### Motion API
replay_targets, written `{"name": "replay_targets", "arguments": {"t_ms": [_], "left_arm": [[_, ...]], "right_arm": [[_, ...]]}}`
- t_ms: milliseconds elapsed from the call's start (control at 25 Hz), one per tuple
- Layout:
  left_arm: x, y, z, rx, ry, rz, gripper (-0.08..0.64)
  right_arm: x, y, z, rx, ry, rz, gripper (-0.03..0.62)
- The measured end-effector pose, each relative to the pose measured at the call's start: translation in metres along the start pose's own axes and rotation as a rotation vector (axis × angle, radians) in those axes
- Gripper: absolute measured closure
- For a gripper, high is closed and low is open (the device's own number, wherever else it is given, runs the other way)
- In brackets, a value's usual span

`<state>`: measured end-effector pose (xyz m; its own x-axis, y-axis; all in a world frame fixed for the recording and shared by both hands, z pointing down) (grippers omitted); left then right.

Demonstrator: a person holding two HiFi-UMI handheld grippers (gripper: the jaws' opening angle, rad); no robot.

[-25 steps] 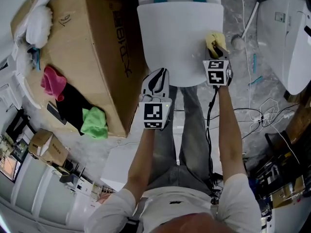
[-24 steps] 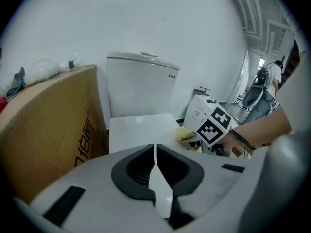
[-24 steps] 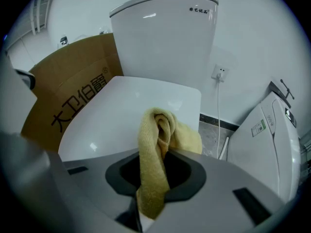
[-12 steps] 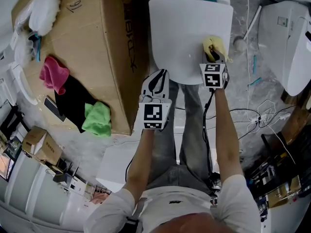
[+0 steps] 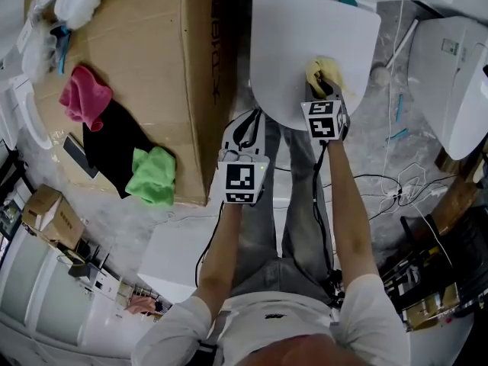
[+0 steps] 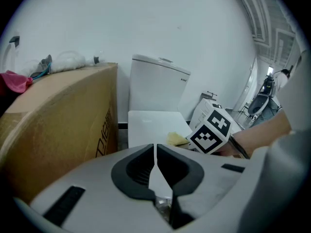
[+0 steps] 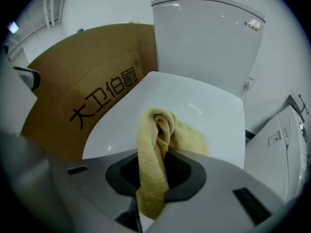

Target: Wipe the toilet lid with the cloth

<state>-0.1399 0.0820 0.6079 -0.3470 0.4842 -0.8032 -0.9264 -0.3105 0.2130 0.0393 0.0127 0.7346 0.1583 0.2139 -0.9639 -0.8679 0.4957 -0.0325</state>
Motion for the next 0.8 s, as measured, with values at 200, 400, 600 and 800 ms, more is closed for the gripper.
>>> {"name": "replay_targets", "arguments": {"t_ms": [200, 400, 600, 800], "left_arm": [[0.006, 0.003, 0.006, 0.026, -0.006, -0.018, 0.518], [0.008, 0.004, 0.010, 0.046, -0.009, -0.034, 0.518], [0.010, 0.006, 0.020, 0.070, -0.001, -0.054, 0.518], [0.013, 0.010, 0.028, 0.092, 0.002, -0.071, 0.518]], "right_arm": [[-0.003, 0.023, -0.008, 0.054, -0.004, -0.042, 0.492], [-0.006, 0.045, -0.017, 0.098, -0.017, -0.088, 0.492], [-0.011, 0.068, -0.025, 0.156, -0.029, -0.149, 0.492], [-0.014, 0.087, -0.030, 0.196, -0.038, -0.192, 0.492]]}}
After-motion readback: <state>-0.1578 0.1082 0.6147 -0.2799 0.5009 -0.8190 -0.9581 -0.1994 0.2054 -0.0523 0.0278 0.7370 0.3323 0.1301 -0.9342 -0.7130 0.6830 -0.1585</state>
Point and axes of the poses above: the fingertips, and each gripper's own axes: x backward along the fingers, y to its left, z out of its underside, the point moved 7 cm from there along x, backward along the fingers, and after that the axes turned 8 degrees about y, right-handed, at the moved point
